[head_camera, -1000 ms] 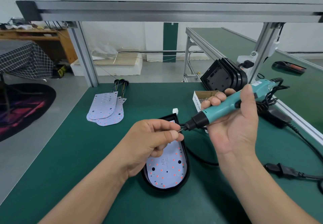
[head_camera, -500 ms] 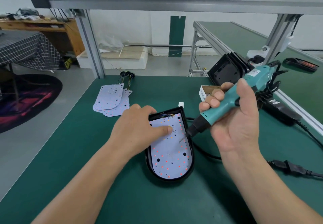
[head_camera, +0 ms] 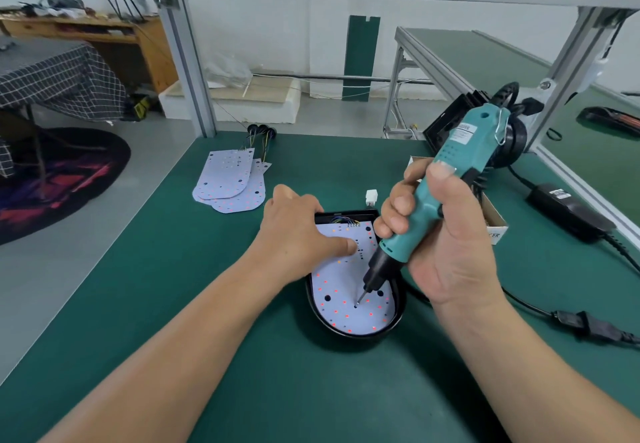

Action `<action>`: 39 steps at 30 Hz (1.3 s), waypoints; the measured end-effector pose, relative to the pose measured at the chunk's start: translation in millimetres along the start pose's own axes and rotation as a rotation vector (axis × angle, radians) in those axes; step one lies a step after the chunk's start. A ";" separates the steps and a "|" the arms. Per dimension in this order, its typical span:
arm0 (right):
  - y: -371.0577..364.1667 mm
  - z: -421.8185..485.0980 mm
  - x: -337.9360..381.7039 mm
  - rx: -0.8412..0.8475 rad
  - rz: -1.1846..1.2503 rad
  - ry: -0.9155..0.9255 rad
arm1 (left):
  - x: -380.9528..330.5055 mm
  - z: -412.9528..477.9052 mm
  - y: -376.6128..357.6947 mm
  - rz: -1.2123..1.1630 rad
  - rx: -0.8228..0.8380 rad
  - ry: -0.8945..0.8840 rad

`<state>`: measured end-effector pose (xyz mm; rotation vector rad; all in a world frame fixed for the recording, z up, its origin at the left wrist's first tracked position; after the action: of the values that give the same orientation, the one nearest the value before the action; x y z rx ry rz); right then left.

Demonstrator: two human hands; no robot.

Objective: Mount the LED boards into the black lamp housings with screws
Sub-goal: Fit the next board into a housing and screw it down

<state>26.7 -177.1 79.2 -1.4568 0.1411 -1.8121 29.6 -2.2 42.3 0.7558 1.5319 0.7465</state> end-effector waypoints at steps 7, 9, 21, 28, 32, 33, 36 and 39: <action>-5.2 -0.9 1.6 0.075 -0.050 0.013 | 1.6 1.4 -1.8 -0.013 0.015 0.002; -10.3 -2.0 3.1 0.116 -0.075 0.015 | 1.7 1.9 -2.1 -0.014 0.019 0.009; -38.4 -12.8 2.6 0.331 -0.196 0.032 | 0.5 1.8 -0.8 -0.005 0.052 0.028; -40.0 -10.7 -1.0 0.432 -0.220 -0.013 | -3.0 0.1 1.4 0.016 0.059 0.028; -39.6 -12.7 12.8 0.453 -0.126 0.037 | -3.3 -0.8 1.4 0.011 0.039 0.026; -38.6 -12.5 19.7 0.436 -0.081 0.070 | -2.9 -0.6 1.0 0.008 0.036 0.024; -26.0 -9.6 39.2 0.324 -0.021 0.145 | 1.6 -1.9 -0.5 -0.028 0.055 0.009; 1.6 -4.1 48.1 0.136 -0.019 0.145 | 9.5 -0.7 3.5 -0.088 0.068 0.028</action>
<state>22.6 -210.0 114.4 -1.2369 0.0755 -1.9039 28.3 7.5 39.7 0.7254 1.6118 0.6449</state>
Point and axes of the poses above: each hand's wrist, its own z-axis towards the middle knuckle, its own y-axis out of the back of the hand, x = y × z, the point moved 6 cm from there along z, towards the middle knuckle, and after that the axes turned 9 degrees about x, right-handed, at the moved point
